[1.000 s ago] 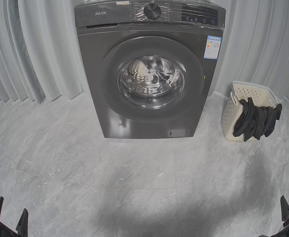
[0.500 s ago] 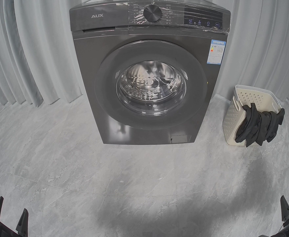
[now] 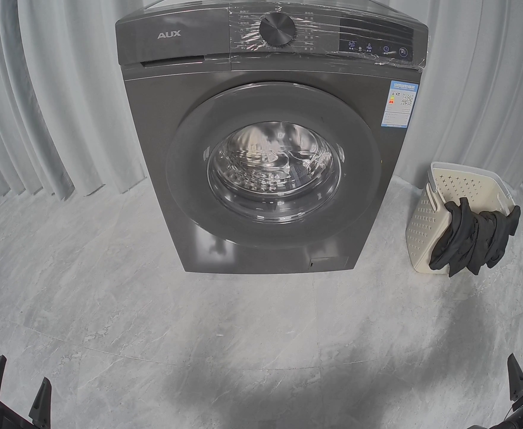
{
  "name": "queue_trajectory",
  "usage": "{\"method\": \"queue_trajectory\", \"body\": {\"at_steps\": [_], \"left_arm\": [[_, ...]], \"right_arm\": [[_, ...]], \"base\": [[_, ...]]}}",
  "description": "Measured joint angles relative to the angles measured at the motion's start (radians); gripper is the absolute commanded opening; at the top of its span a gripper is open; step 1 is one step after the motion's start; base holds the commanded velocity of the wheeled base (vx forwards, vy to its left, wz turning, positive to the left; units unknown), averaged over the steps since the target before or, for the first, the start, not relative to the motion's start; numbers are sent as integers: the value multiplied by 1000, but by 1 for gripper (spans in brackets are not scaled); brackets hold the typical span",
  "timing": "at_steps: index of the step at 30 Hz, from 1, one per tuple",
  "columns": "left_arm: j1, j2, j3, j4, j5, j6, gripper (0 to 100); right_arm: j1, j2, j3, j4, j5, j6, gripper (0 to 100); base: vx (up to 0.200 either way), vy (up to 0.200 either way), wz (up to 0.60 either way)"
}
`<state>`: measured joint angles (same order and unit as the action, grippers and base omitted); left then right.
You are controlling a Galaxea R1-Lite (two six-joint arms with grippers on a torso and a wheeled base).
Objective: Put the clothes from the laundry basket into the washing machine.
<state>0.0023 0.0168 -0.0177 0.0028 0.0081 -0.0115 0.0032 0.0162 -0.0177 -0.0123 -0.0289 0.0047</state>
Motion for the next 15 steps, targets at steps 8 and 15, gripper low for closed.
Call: {"method": "queue_trajectory", "body": {"at_steps": [8,15], "left_arm": [[0,0,0,0,1,-7,100],[0,0,0,0,1,0,100]], "right_arm": [[-1,0,0,0,0,0,100],[0,0,0,0,0,0,100]], "base": [[150,0,0],[0,0,0]]}}
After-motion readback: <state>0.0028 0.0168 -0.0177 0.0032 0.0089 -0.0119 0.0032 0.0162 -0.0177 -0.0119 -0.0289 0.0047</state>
